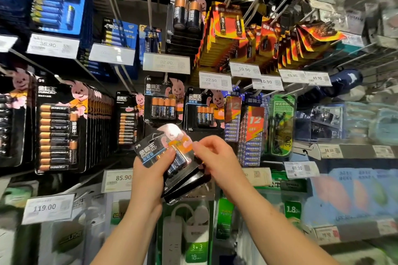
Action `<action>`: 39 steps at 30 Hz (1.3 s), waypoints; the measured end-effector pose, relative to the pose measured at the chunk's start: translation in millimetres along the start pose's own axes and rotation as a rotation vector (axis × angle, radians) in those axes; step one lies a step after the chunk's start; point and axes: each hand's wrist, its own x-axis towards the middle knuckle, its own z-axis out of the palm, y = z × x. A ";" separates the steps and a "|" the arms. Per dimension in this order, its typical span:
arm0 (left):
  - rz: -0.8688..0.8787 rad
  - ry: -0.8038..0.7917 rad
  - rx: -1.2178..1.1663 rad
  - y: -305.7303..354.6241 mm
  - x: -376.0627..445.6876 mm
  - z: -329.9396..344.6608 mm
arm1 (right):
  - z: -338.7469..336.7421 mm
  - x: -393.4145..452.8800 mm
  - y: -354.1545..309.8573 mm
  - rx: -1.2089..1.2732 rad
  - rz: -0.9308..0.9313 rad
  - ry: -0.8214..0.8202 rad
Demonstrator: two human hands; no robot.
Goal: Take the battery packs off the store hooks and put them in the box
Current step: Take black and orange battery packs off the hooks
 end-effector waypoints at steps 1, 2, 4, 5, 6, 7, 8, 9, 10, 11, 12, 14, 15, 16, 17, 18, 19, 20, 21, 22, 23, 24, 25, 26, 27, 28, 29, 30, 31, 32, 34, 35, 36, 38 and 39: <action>0.012 -0.011 0.002 0.4 -1.3 2.4 | 1.1 -1.5 -2.4 -0.049 -0.037 -0.003; 0.020 -0.019 0.002 0.9 -2.3 4.2 | 1.7 -2.5 -4.2 -0.078 -0.055 -0.003; 0.024 -0.015 0.000 2.1 -4.0 5.4 | 1.5 -3.8 -5.7 -0.107 -0.046 0.006; 0.026 -0.011 0.002 2.2 -4.6 5.5 | 0.3 -4.8 -5.5 -0.124 -0.042 0.012; 0.032 -0.007 0.006 2.7 -4.8 4.3 | 0.2 -5.8 -5.5 -0.147 -0.046 0.009; 0.033 -0.008 0.010 2.9 -5.2 4.2 | -1.0 -7.6 -5.6 -0.172 -0.049 0.006; 0.029 -0.003 0.010 3.5 -5.6 4.2 | -1.2 -8.6 -5.4 -0.190 -0.052 0.000; 0.028 0.002 0.008 4.4 -6.2 4.8 | -1.2 -9.5 -5.9 -0.200 -0.052 -0.005; 0.030 0.010 0.006 4.9 -6.6 5.4 | -0.7 -9.9 -5.9 -0.206 -0.051 -0.005; 0.035 0.014 0.003 5.6 -7.5 6.6 | 0.0 -10.0 -6.0 -0.211 -0.050 0.004; 0.037 0.017 -0.002 5.9 -8.5 8.0 | 1.5 -9.5 -5.2 -0.218 -0.050 0.020; 0.024 0.024 -0.022 5.4 -11.2 9.8 | 5.9 -10.0 -4.0 -0.216 -0.063 0.065; 0.012 0.027 -0.032 4.7 -12.2 9.8 | 8.1 -11.0 -4.1 -0.212 -0.075 0.087; 0.000 0.024 -0.035 4.1 -13.5 9.8 | 10.4 -11.8 -3.4 -0.216 -0.088 0.110; -0.006 0.010 -0.027 3.5 -14.3 9.4 | 12.4 -12.2 -3.0 -0.221 -0.099 0.135; -0.009 -0.009 -0.010 3.6 -15.3 9.4 | 14.1 -12.2 -1.4 -0.223 -0.107 0.161; -0.012 -0.023 0.006 3.6 -16.6 9.0 | 16.1 -12.4 -0.2 -0.217 -0.108 0.186; -0.015 -0.031 0.017 4.0 -17.5 8.7 | 18.1 -11.7 1.9 -0.203 -0.109 0.211; -0.010 -0.039 0.030 4.9 -18.2 8.3 | 19.7 -10.9 3.4 -0.182 -0.107 0.234; 0.001 -0.046 0.051 5.4 -18.9 7.7 | 20.6 -10.5 5.0 -0.155 -0.106 0.253; 0.013 -0.053 0.073 6.4 -19.7 7.5 | 20.9 -10.1 5.0 -0.123 -0.106 0.271; 0.018 -0.061 0.092 6.9 -20.4 7.3 | 20.5 -10.0 4.4 -0.090 -0.112 0.285; 0.018 -0.065 0.108 7.6 -20.5 6.9 | 20.0 -10.3 2.9 -0.065 -0.117 0.296; 0.016 -0.070 0.125 8.0 -21.1 7.2 | 19.2 -10.2 2.4 -0.046 -0.122 0.305; 0.016 -0.072 0.137 8.2 -20.9 6.5 | 18.8 -10.2 1.4 -0.030 -0.124 0.310; 0.016 -0.075 0.145 8.6 -20.9 6.4 | 18.5 -10.0 1.9 -0.014 -0.127 0.312; 0.018 -0.075 0.148 9.1 -20.7 6.1 | 19.0 -9.7 1.4 -0.003 -0.130 0.314; 0.021 -0.075 0.148 9.6 -20.5 6.0 | 19.6 -8.4 2.2 -0.001 -0.135 0.322; 0.024 -0.075 0.144 10.4 -20.4 5.8 | 19.9 -7.1 2.9 -0.014 -0.132 0.334; 0.024 -0.075 0.137 11.3 -20.6 6.0 | 19.7 -4.9 4.6 -0.026 -0.126 0.352; 0.024 -0.070 0.120 12.7 -20.6 7.1 | 17.9 1.0 6.7 -0.018 -0.103 0.400; 0.022 -0.064 0.112 12.8 -20.2 7.6 | 16.5 3.8 7.2 -0.004 -0.086 0.425; 0.018 -0.056 0.104 12.6 -19.6 7.6 | 15.3 5.8 7.9 0.013 -0.069 0.447; 0.006 -0.035 0.087 11.6 -16.8 7.3 | 11.3 8.0 8.5 0.064 -0.031 0.460; -0.001 -0.018 0.076 11.5 -15.1 6.4 | 9.0 8.1 8.8 0.098 -0.017 0.450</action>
